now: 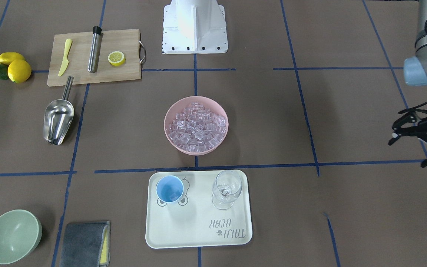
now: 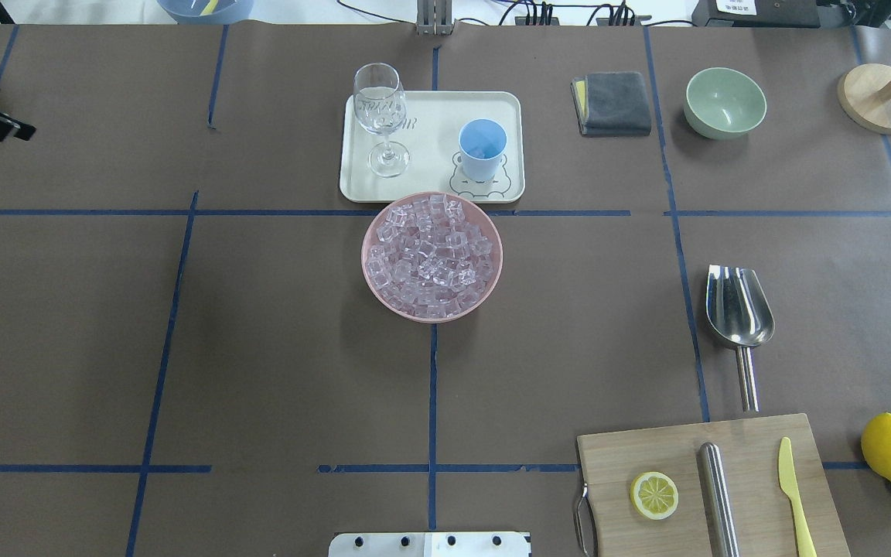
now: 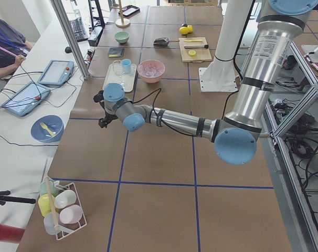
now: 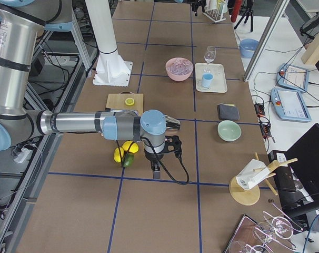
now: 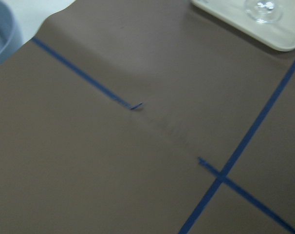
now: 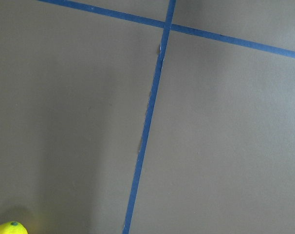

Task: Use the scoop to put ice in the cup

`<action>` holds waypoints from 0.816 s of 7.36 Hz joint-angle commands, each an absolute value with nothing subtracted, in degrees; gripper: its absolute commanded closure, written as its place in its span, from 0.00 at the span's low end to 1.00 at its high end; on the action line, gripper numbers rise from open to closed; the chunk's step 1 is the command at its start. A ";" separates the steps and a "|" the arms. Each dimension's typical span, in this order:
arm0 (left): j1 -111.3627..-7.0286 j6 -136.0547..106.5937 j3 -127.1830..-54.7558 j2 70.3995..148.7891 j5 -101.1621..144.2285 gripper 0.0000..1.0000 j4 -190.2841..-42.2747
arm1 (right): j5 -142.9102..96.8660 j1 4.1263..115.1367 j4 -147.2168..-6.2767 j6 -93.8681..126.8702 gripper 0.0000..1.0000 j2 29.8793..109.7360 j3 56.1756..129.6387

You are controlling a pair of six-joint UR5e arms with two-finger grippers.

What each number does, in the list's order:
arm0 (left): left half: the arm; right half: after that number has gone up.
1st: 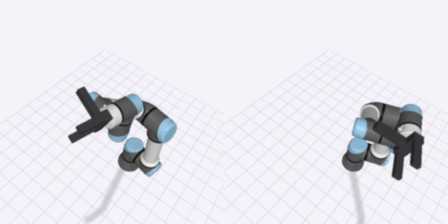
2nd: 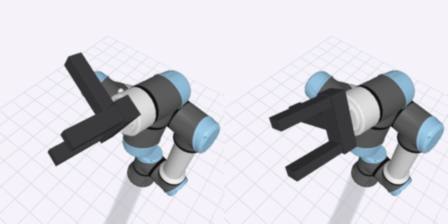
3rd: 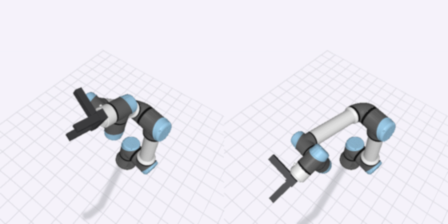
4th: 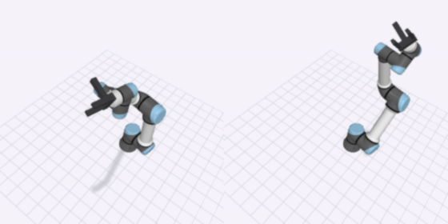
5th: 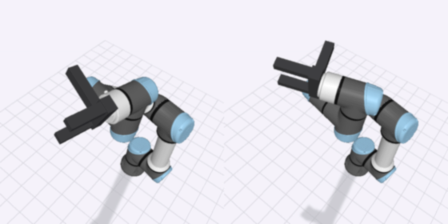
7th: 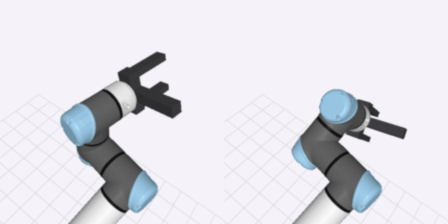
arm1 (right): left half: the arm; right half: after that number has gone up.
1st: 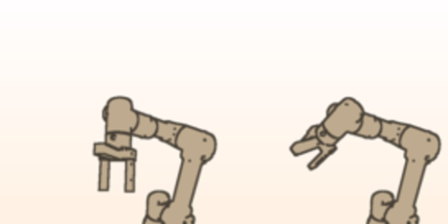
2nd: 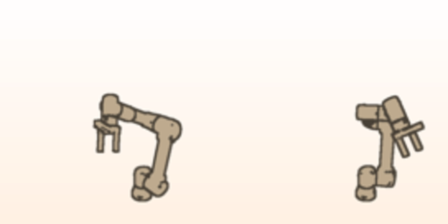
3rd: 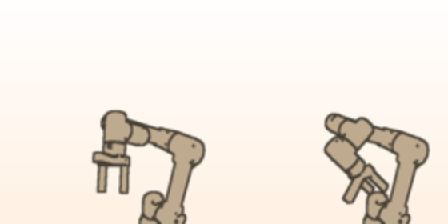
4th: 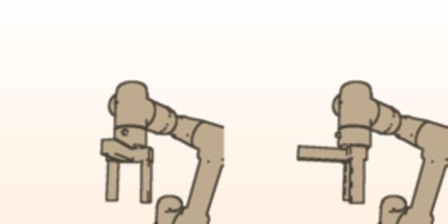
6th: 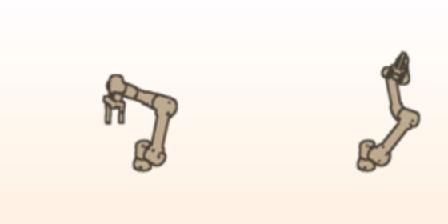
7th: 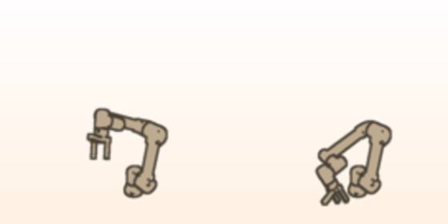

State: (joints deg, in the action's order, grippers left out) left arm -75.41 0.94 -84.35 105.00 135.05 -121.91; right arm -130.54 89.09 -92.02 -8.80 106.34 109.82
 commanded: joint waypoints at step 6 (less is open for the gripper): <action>-91.66 4.59 -85.17 95.98 135.35 0.00 -95.45 | -131.04 89.12 -91.85 -8.88 0.00 105.91 109.07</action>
